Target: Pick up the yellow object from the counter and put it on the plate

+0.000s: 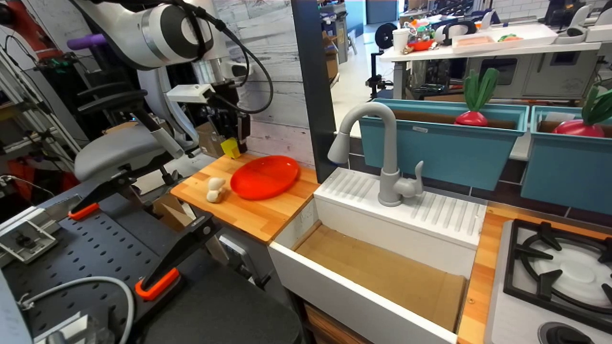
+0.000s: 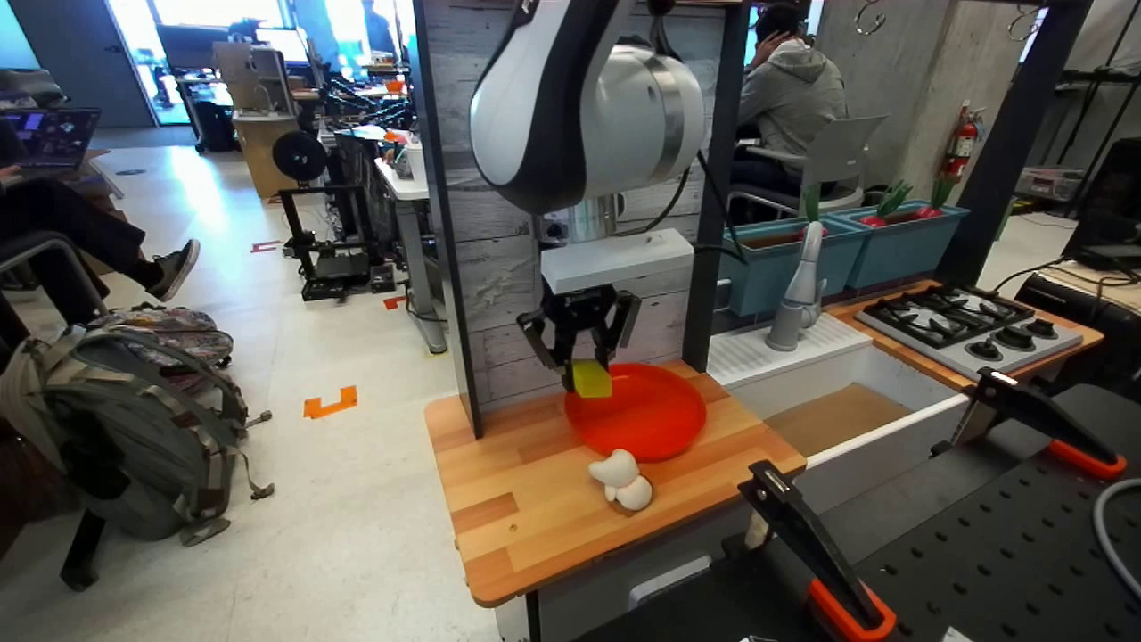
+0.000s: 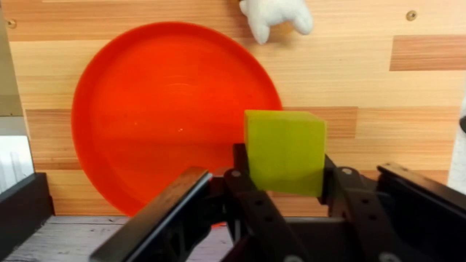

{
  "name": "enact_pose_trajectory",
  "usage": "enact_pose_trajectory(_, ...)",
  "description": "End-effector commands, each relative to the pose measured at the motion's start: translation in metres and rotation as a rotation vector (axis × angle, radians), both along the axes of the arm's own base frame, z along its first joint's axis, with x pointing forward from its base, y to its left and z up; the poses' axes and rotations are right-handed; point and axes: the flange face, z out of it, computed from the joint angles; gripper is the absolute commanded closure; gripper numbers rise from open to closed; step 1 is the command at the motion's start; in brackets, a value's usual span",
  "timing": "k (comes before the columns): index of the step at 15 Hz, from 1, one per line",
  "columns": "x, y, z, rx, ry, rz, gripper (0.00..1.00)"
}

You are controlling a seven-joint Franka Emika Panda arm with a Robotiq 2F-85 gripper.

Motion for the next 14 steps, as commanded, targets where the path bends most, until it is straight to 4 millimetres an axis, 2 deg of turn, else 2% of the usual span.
enact_pose_trajectory(1, 0.005, -0.041, -0.002, -0.020, 0.027, -0.091, 0.83)
enact_pose_trajectory(4, 0.008, -0.067, -0.013, -0.048, 0.030, -0.145, 0.83)
enact_pose_trajectory(7, 0.007, -0.082, -0.026, -0.075, 0.048, -0.179, 0.83)
enact_pose_trajectory(10, 0.002, -0.090, -0.042, -0.100, 0.080, -0.192, 0.83)
enact_pose_trajectory(14, 0.001, -0.088, -0.057, -0.110, 0.112, -0.196, 0.83)
